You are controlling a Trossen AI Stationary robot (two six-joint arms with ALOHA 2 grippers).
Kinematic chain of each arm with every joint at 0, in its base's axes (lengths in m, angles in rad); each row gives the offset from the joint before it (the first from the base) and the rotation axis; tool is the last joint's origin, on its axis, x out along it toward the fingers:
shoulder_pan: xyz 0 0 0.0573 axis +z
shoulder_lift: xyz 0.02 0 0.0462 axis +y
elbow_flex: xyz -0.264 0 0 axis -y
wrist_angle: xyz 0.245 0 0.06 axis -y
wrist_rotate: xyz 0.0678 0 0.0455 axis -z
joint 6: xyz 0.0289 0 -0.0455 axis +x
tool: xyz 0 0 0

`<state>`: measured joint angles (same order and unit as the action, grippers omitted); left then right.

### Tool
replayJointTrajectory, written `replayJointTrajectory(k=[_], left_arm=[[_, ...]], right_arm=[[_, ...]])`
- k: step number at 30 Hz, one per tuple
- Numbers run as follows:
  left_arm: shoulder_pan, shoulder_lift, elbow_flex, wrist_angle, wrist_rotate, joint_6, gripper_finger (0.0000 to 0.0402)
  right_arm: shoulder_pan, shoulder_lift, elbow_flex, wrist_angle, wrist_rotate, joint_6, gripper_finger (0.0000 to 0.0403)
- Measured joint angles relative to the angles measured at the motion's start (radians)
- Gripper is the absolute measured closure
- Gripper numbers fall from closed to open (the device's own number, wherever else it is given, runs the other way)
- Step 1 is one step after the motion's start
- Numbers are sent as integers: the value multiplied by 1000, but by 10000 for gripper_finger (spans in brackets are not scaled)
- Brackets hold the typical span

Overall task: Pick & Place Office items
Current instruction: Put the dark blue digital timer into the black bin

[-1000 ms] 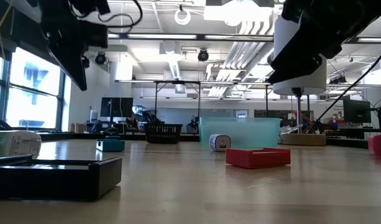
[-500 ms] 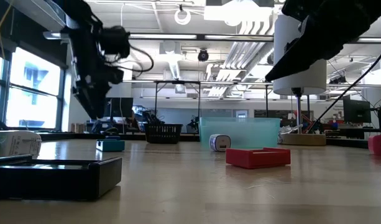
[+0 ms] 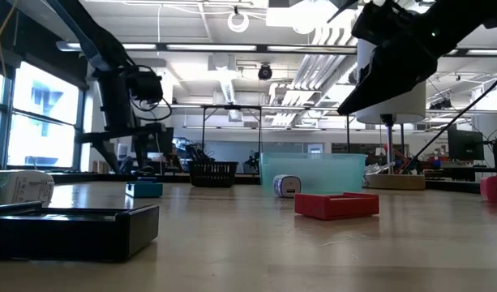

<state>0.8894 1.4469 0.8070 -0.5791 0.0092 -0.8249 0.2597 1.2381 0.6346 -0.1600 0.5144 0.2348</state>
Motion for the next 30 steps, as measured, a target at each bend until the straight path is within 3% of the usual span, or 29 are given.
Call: replayJointTrajectory(k=[8,13,30], left_arm=[[-39,4,0,113,31,-112,163],[-87,4,0,169,1,-125,163],[-110,4,0,176,-2,-261,163]], right_arm=[[0,0,0,-12,-2,3,53],[4,0,0,-22,-71,8,53],[37,0,0,-26,-106,8,53]])
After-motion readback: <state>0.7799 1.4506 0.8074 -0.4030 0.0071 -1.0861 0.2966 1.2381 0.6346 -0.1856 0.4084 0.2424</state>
